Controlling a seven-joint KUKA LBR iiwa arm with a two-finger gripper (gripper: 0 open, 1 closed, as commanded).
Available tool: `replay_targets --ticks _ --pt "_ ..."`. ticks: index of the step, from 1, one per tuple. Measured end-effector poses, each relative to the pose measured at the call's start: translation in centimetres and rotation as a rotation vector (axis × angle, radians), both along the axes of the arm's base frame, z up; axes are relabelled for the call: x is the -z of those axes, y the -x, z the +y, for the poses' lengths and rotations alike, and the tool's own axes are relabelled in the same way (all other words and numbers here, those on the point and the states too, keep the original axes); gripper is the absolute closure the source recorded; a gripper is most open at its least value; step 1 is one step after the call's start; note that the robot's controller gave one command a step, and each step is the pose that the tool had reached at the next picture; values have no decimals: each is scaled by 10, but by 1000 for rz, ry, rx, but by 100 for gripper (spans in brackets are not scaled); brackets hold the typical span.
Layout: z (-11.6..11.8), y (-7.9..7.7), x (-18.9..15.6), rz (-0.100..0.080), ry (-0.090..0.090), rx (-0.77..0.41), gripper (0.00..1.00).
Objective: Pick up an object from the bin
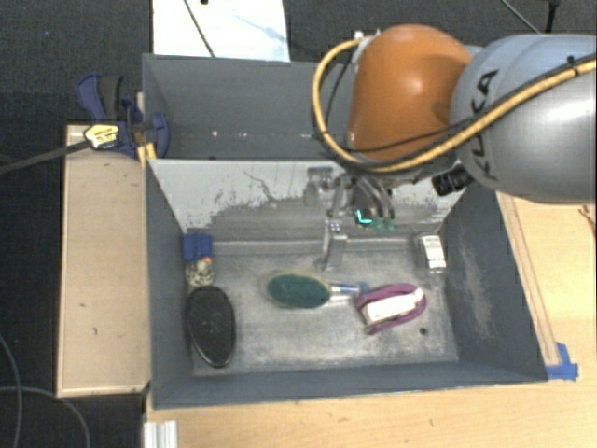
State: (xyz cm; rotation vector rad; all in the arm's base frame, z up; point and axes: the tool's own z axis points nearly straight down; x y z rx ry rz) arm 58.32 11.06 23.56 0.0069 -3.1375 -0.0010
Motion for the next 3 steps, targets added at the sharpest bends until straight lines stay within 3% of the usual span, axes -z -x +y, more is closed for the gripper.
replay_targets --ticks 1,2,3 --pt "-9 36 162 1 0 -200 0" --pt "-8 34 158 -6 -1 -193 100" --pt "6 43 19 -15 -1 -257 100"
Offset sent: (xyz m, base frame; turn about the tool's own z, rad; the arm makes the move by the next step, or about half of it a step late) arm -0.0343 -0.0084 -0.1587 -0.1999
